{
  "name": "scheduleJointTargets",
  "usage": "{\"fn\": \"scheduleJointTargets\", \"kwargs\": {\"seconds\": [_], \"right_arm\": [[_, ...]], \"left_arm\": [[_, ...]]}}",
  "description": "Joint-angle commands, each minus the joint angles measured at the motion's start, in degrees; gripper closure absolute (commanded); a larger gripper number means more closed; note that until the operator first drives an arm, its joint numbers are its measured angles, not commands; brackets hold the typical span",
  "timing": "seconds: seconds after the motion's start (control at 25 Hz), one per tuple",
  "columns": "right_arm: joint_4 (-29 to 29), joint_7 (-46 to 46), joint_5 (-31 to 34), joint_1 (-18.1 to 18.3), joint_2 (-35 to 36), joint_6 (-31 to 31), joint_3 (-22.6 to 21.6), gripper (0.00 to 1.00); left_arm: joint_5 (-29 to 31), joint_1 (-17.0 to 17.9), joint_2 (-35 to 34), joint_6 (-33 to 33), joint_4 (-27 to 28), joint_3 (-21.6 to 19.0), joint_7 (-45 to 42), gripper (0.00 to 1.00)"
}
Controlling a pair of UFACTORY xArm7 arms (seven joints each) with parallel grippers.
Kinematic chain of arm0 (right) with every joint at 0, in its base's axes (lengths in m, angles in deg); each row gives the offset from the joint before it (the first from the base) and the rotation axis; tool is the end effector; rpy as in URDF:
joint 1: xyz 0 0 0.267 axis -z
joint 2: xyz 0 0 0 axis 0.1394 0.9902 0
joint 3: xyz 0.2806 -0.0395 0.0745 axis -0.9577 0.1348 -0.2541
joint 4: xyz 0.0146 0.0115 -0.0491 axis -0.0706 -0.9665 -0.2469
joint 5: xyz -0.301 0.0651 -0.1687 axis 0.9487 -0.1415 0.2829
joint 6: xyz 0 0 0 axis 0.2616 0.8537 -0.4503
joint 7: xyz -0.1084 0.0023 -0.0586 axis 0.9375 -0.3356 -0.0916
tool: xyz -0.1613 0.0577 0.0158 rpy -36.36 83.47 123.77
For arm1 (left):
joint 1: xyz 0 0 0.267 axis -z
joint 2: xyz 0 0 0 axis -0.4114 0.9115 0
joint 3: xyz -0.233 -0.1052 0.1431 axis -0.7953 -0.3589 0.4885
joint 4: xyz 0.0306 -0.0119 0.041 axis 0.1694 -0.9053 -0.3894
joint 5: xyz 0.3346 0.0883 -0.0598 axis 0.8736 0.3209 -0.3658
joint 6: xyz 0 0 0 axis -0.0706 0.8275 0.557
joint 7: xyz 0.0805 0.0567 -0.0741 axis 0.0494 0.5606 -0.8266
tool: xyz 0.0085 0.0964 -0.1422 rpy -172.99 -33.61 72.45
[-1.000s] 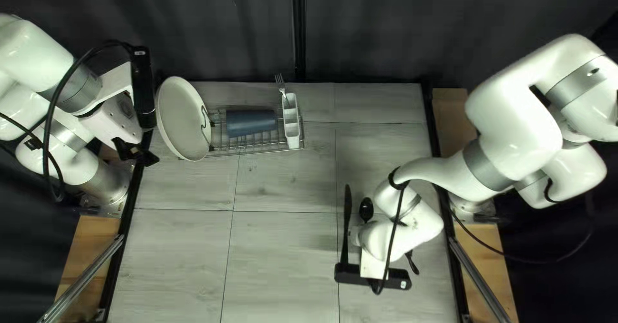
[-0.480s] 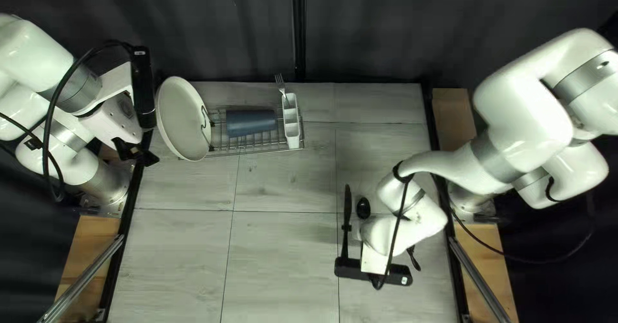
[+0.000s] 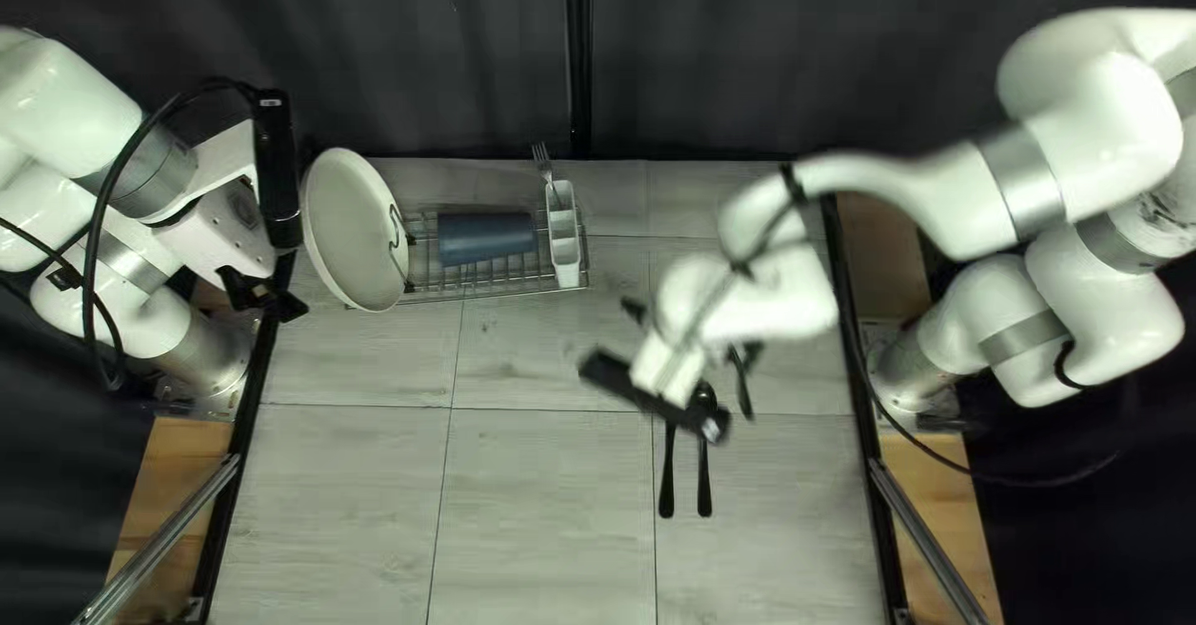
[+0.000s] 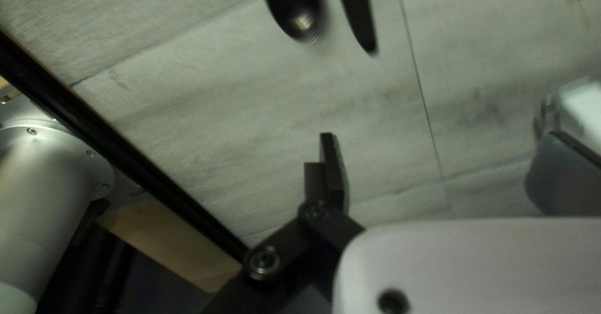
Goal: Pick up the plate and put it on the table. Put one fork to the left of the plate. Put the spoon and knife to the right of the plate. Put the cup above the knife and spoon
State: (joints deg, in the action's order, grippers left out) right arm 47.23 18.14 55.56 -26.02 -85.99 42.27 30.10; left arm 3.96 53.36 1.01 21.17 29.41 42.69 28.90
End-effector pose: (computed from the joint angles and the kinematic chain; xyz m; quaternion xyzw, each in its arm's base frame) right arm 0.3788 -0.0239 0.1824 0.8714 0.4810 -0.0858 0.0437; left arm 0.2738 -0.0091 0.3374 0.9684 0.1997 0.1364 0.0613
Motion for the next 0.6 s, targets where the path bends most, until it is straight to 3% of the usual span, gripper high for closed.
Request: {"fn": "scheduleJointTargets", "kwargs": {"seconds": [0.04,0.24,0.6], "right_arm": [[0.03,0.01,-0.02,0.02,0.0,0.01,0.03,0.0],[-0.35,1.14,1.12,0.66,-0.59,-0.42,0.66,0.0],[7.32,4.59,-4.3,7.76,-2.05,7.84,10.19,0.0]], "left_arm": [[0.0,0.0,0.0,0.0,0.0,0.0,0.0,0.0],[0.0,0.0,0.0,0.0,0.0,0.0,0.0,0.0],[0.0,0.0,0.0,0.0,0.0,0.0,0.0,0.0]]}}
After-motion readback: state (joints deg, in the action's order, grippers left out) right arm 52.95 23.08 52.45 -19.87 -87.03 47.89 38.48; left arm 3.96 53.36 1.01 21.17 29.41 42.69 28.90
